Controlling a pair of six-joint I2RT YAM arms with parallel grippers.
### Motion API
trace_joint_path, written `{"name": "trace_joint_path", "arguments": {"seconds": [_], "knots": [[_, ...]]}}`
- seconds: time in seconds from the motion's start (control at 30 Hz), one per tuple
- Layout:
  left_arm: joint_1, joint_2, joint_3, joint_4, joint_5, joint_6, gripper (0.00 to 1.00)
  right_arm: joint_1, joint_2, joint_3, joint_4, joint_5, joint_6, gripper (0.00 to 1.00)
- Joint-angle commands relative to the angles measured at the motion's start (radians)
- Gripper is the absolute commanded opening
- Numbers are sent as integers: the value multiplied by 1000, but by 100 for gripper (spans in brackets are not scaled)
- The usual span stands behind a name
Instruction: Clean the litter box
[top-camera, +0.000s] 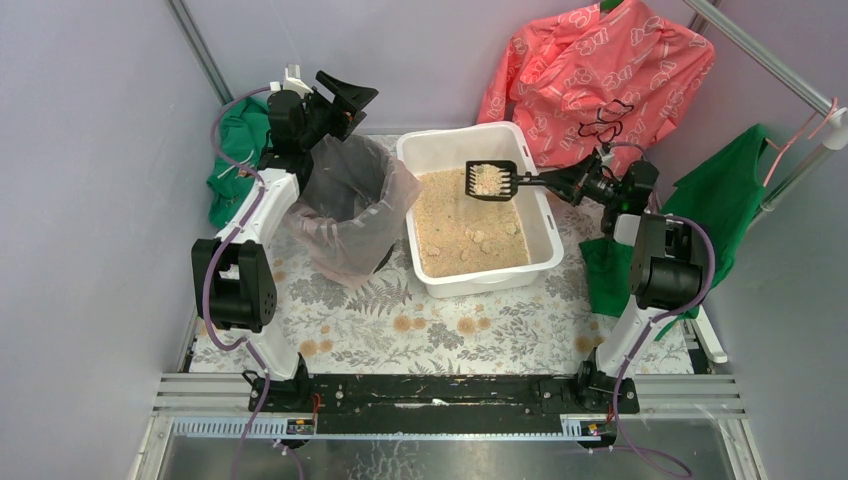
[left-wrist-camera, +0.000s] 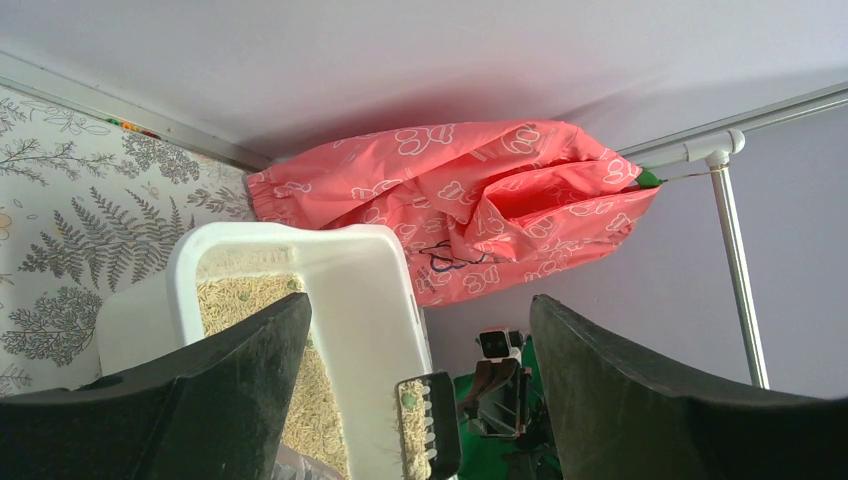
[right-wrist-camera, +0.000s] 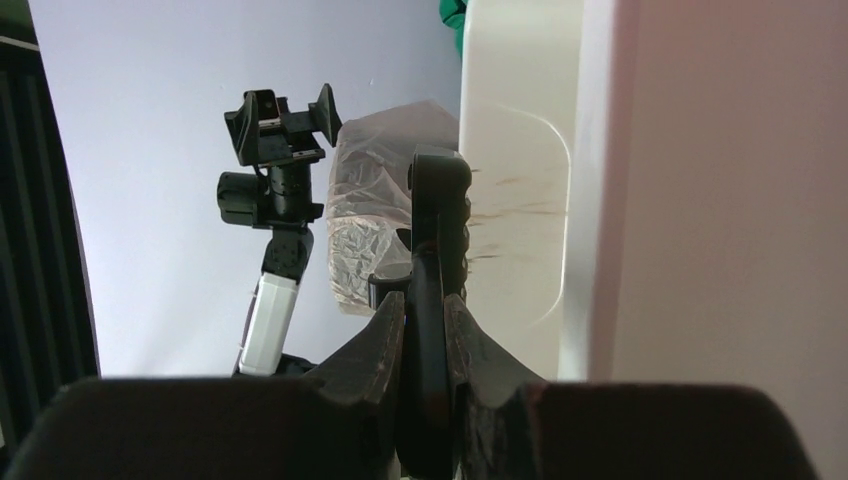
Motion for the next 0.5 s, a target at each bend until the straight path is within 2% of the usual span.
{"name": "trace_joint_path", "arguments": {"seconds": [0.0, 0.1, 0.23, 0.37, 0.47], "knots": [[9, 9, -6, 44, 15, -3, 88, 74, 7, 29, 120, -29, 58, 0], [9, 10, 6, 41, 17, -1, 88, 60, -12, 7, 62, -23, 5, 0], [9, 0, 4, 24, 13, 15, 88, 9, -19, -14, 67, -15, 4, 0], [9, 1, -11, 41, 12, -3, 88, 77, -6, 20, 77, -32, 12, 0], [9, -6, -2, 32, 11, 6, 88, 7, -11, -20, 116, -7, 35, 0]]}}
